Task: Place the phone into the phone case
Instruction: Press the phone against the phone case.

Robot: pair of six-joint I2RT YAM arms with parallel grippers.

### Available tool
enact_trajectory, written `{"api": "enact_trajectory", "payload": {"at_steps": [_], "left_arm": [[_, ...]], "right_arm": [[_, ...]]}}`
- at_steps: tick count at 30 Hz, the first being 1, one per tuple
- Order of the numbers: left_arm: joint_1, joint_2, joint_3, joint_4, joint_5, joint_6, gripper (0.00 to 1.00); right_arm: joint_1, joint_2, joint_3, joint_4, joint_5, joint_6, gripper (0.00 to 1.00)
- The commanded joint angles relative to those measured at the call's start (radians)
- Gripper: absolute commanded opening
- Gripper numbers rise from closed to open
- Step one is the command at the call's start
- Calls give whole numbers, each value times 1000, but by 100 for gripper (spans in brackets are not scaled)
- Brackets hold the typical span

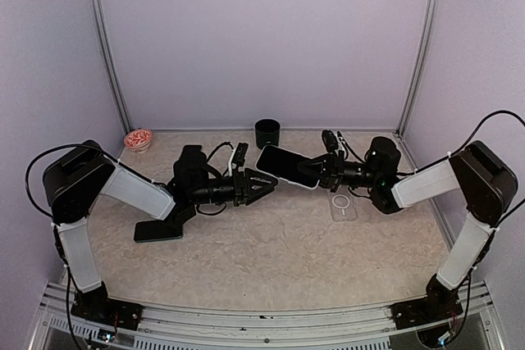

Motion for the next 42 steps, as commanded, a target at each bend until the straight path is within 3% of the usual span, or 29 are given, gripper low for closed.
{"api": "enact_trajectory", "payload": {"at_steps": [1, 13, 20, 25, 30, 37, 42], "left_arm": [[-5, 8, 32, 43, -1, -13, 48], [-5, -4, 19, -3, -93, -2, 48], [-4, -9, -3, 48, -110, -31, 50], [-4, -11, 4, 66, -124, -36, 51], [-6, -37, -15, -19, -168, 13, 51], [1, -70, -105, 91, -218, -17, 47], [2, -157, -150, 37, -286, 47, 47]], "right_arm": [[16, 13, -8, 90, -3, 7, 3], [30, 30, 2, 88, 4, 3, 3], [39, 17, 22, -20, 20, -78, 3], [45, 38, 12, 25, 13, -52, 3], [45, 43, 15, 56, 8, -31, 3], [45, 48, 21, 31, 6, -51, 3], [44, 60, 21, 42, 5, -46, 2]]}}
